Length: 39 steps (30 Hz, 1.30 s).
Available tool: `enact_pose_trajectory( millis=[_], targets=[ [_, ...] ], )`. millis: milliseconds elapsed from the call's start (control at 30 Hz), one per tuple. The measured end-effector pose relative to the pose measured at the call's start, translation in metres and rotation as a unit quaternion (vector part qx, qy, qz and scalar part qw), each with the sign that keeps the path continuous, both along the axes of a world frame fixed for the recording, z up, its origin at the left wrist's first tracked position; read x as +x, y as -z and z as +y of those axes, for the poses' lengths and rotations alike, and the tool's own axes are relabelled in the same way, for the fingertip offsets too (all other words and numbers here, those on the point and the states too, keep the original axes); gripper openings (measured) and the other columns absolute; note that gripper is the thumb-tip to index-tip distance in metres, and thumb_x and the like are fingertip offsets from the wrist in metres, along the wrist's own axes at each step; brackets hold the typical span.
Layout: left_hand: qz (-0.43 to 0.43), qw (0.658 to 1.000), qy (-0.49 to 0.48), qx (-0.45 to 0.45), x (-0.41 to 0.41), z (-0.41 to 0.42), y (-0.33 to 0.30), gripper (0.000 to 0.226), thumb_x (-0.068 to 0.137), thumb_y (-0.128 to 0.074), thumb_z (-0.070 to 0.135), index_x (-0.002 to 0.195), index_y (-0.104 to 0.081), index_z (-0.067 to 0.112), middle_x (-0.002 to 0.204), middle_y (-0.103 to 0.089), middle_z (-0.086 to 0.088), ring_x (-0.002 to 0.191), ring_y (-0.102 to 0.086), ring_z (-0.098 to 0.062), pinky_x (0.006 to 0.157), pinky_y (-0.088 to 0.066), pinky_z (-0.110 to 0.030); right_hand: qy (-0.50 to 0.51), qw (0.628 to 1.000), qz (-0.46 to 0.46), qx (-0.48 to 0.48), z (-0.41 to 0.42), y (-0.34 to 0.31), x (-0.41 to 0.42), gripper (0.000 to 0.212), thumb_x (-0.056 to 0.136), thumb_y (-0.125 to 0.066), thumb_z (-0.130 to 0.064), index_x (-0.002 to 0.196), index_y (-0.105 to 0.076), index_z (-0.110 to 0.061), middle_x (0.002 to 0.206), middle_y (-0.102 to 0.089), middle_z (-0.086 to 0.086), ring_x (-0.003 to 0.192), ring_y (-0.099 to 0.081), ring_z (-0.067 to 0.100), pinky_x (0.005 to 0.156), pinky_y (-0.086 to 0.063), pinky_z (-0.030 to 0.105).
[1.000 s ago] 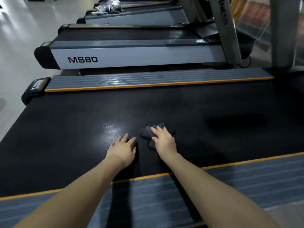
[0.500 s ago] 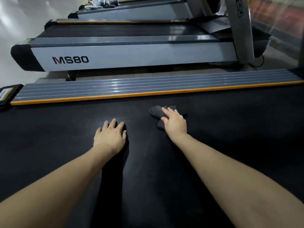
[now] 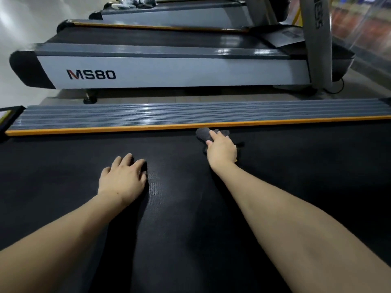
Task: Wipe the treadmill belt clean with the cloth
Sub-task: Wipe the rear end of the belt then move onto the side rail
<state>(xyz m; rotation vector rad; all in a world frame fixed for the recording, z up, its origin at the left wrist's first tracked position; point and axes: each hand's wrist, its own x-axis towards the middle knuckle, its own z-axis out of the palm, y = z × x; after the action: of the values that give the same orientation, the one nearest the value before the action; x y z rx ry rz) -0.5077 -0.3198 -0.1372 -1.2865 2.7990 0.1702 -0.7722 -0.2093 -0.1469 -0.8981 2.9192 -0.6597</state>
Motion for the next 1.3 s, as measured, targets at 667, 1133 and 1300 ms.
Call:
enact_pose_trajectory(
  millis=[667,1133,1300],
  targets=[
    [-0.051,0.996,0.041,0.054,0.050,-0.017,0.005,0.065,0.098,-0.023,0.072,0.158,-0.015,0.048,0.171,-0.007,0.008,0.157,-0.005,-0.026,0.119,-0.025,-0.058,0.088,0.996,0.003,-0.020,-0.003,-0.012,0.030,0.030,0.100,-0.051,-0.033,0.129,-0.059,-0.035,0.123,-0.064,0.010,0.109,-0.061,0.034,0.087,-0.049,0.037],
    [-0.100,0.990,0.053,0.090,0.049,-0.021,0.002,0.085,0.088,-0.026,0.085,0.160,-0.003,0.046,0.171,0.007,0.005,0.157,0.005,-0.029,0.121,-0.017,-0.061,-0.009,0.999,0.025,-0.031,-0.003,-0.007,0.016,0.035,0.099,-0.051,-0.036,0.133,-0.055,-0.041,0.126,-0.064,0.004,0.110,-0.061,0.033,0.091,-0.051,0.041],
    [-0.091,0.992,0.044,0.079,0.045,-0.018,0.004,0.082,0.091,-0.028,0.081,0.160,-0.005,0.044,0.171,0.005,0.003,0.157,0.005,-0.032,0.119,-0.018,-0.065,0.051,0.995,0.070,-0.047,-0.033,0.001,0.063,0.029,0.098,-0.054,-0.027,0.126,-0.061,-0.030,0.124,-0.064,0.001,0.109,-0.060,0.028,0.083,-0.048,0.037]
  ],
)
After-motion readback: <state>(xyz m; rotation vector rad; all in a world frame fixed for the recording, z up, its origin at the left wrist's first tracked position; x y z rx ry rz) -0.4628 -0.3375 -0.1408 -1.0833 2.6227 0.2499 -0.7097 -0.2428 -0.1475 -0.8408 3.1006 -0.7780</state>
